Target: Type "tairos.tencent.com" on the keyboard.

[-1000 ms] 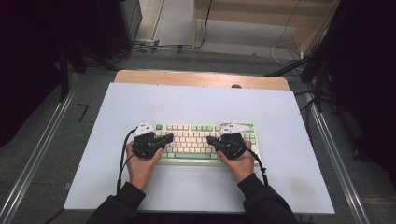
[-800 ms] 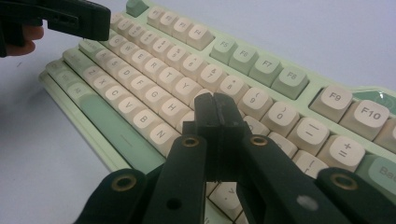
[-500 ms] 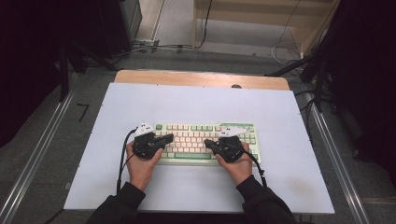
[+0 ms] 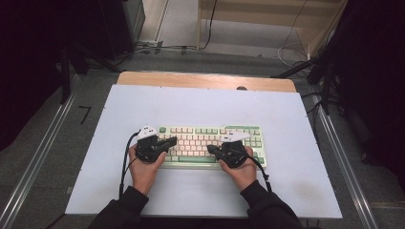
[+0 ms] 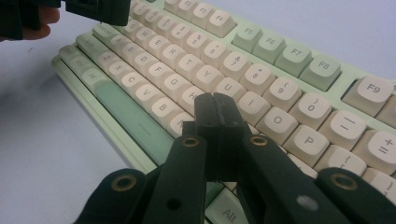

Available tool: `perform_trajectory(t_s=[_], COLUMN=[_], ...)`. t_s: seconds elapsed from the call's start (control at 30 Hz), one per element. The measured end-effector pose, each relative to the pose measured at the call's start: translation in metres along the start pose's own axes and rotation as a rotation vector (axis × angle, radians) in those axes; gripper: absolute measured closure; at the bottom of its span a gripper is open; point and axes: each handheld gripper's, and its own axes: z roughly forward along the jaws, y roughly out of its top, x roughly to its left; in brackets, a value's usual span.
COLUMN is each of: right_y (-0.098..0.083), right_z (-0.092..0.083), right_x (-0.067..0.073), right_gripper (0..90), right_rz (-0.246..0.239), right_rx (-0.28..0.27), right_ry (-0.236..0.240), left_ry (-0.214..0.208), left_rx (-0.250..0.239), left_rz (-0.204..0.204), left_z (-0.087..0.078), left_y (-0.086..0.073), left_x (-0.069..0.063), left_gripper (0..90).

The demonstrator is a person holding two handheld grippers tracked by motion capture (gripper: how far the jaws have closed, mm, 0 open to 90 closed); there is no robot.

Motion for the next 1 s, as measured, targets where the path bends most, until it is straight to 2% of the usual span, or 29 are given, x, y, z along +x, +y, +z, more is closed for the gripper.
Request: perform_trajectory(t_s=[0.83, 1.0], right_y=[-0.003, -0.008], right_z=[0.005, 0.01], right_x=[0.003, 0.004], right_gripper=[88.2, 88.2], right_rz=[-0.013, -0.019], right_rx=[0.018, 0.024], right_ry=[0.004, 0.0], left_ry=[-0.003, -0.003], left_rx=[-0.003, -0.004], left_rz=[0.001, 0.0], left_z=[0.0, 0.0], left_y=[0.0, 0.0], left_x=[-0.001, -0.001], left_gripper=[90.0, 90.0])
